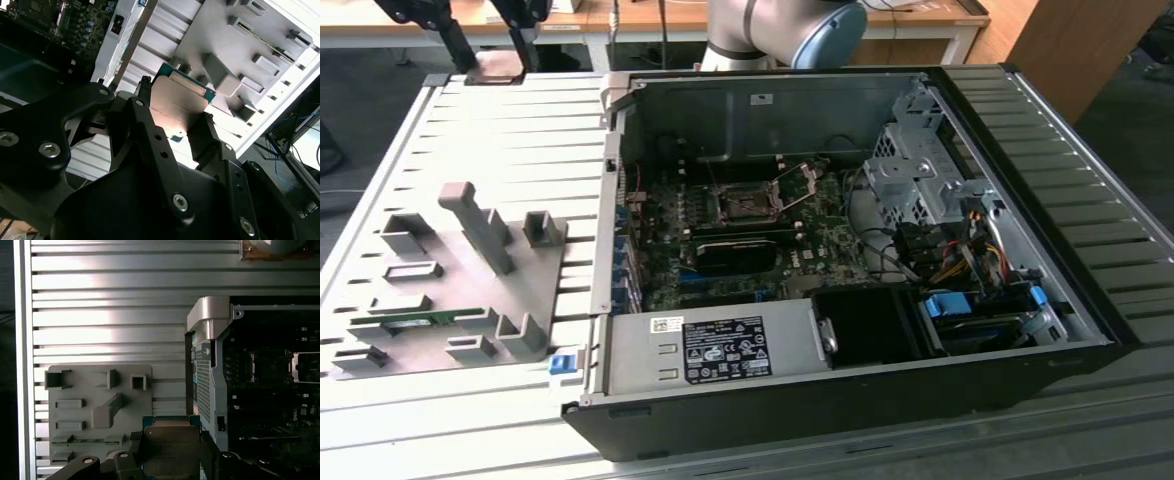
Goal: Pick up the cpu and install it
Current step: 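Pick up the cpu and move it towards the insertion slot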
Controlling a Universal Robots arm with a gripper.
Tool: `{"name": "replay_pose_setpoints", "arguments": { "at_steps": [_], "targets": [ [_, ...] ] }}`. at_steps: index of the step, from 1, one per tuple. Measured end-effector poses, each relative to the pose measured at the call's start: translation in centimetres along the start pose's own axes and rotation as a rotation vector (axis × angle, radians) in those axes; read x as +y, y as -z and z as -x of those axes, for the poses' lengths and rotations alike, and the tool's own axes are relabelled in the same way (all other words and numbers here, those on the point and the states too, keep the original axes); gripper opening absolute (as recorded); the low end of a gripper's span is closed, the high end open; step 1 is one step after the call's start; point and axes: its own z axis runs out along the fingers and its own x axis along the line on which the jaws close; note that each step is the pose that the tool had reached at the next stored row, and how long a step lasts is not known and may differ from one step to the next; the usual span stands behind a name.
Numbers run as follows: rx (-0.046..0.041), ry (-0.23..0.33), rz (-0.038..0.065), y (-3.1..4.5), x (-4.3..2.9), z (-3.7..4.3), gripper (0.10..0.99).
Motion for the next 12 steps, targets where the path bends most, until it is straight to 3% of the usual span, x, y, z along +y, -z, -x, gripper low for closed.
{"name": "replay_pose_setpoints", "arguments": {
  "at_steps": [12],
  "targets": [
    [0.0000,0.000,0.000,-0.13,0.44,1.75,0.541]
  ]
}}
